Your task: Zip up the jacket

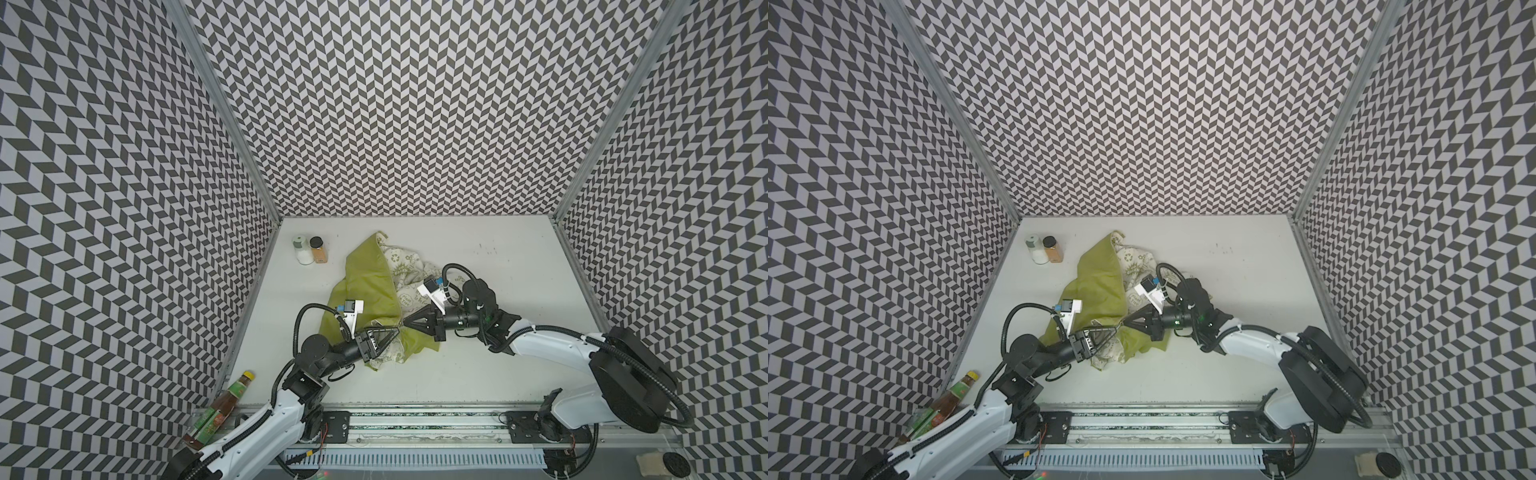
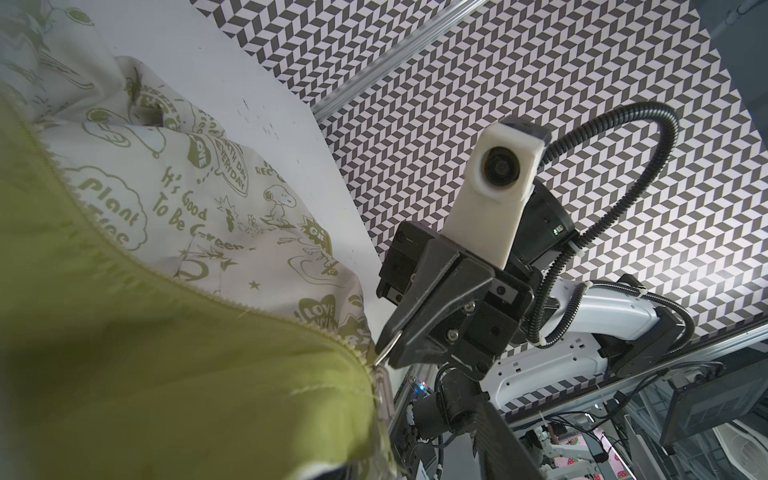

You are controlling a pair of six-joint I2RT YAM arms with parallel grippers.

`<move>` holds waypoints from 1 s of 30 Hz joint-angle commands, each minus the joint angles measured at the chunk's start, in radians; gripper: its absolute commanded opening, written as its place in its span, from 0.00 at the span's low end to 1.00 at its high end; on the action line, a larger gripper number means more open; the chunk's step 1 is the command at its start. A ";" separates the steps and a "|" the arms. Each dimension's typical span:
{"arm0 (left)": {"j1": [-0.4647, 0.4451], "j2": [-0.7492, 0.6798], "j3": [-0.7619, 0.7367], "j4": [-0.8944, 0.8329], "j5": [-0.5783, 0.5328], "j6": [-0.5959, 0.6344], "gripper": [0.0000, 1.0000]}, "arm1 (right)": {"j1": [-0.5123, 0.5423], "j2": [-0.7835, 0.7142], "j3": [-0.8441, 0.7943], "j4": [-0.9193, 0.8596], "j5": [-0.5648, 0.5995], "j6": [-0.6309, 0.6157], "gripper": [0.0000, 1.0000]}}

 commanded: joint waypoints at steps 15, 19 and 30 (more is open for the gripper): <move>0.018 0.062 0.069 -0.110 -0.017 0.046 0.45 | -0.006 -0.007 0.007 -0.003 0.066 0.058 0.00; 0.018 0.086 0.081 -0.106 -0.026 0.062 0.44 | -0.007 0.001 -0.003 0.024 0.056 0.102 0.00; 0.019 0.140 0.107 -0.103 -0.032 0.080 0.18 | -0.018 0.012 0.009 -0.002 0.047 0.141 0.00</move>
